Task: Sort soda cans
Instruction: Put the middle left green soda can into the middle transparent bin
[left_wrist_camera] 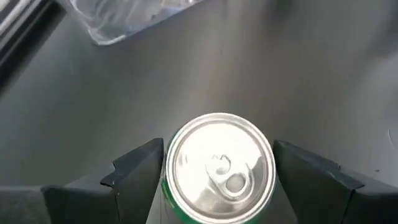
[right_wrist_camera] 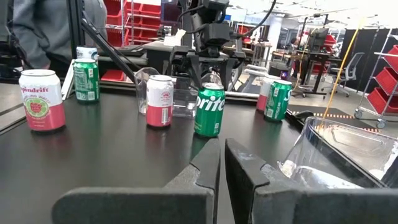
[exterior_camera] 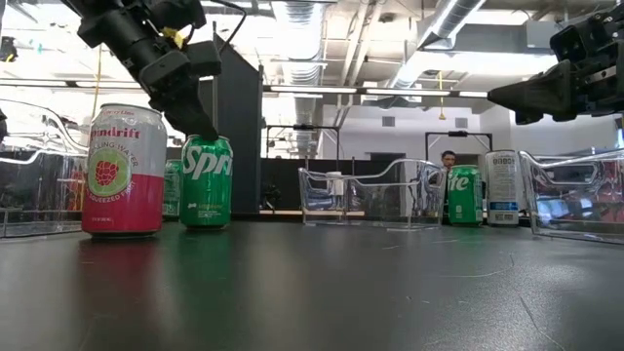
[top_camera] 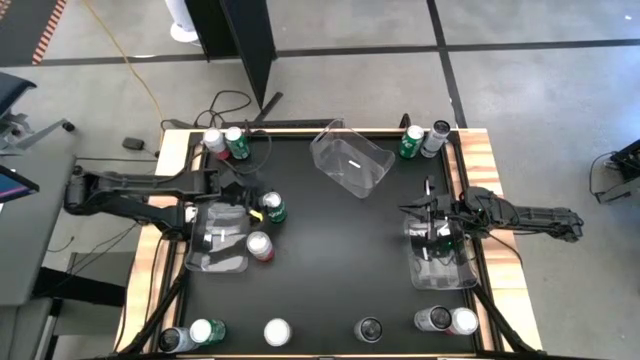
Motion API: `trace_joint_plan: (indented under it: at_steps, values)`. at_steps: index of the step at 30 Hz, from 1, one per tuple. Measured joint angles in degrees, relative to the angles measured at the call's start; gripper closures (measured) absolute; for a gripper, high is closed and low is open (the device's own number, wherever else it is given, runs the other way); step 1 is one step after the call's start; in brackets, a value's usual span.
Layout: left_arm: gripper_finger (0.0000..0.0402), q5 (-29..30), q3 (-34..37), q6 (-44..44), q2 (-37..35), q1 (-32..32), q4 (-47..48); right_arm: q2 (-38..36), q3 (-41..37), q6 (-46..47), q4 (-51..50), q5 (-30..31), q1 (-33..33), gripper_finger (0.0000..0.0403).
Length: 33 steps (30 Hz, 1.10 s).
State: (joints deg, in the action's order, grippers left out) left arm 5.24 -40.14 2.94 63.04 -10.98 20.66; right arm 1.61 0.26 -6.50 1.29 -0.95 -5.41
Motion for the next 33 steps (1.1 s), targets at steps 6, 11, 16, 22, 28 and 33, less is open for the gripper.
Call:
trace_joint_plan:
  at_steps: [6,11,16,22,28,33]
  values:
    - [0.0103,-0.55,-0.22,0.74,3.04,0.0,0.2,0.0,0.0,0.0,0.03,0.0,0.01,0.0358]
    - [0.0103,-1.09,-0.31,0.35,5.15,-0.07,-1.82,-0.02,0.02,0.0,0.07,0.01,0.0,0.0358]
    - [0.0103,-1.75,-0.37,0.41,7.85,-0.11,-2.04,-0.02,0.02,0.0,0.08,0.0,0.0,0.0358]
    - [0.0103,-1.77,-0.37,0.37,8.6,-0.09,-2.4,0.0,-0.01,0.0,0.08,0.0,0.0,0.0358]
    - [0.0103,-1.98,-0.26,0.61,8.62,-0.09,-2.24,-0.02,0.0,0.0,0.07,0.0,0.0,0.0358]
    - [0.0103,-2.08,-0.26,1.41,8.62,-0.09,-1.59,0.0,0.0,0.02,0.06,0.0,0.01,0.0358]
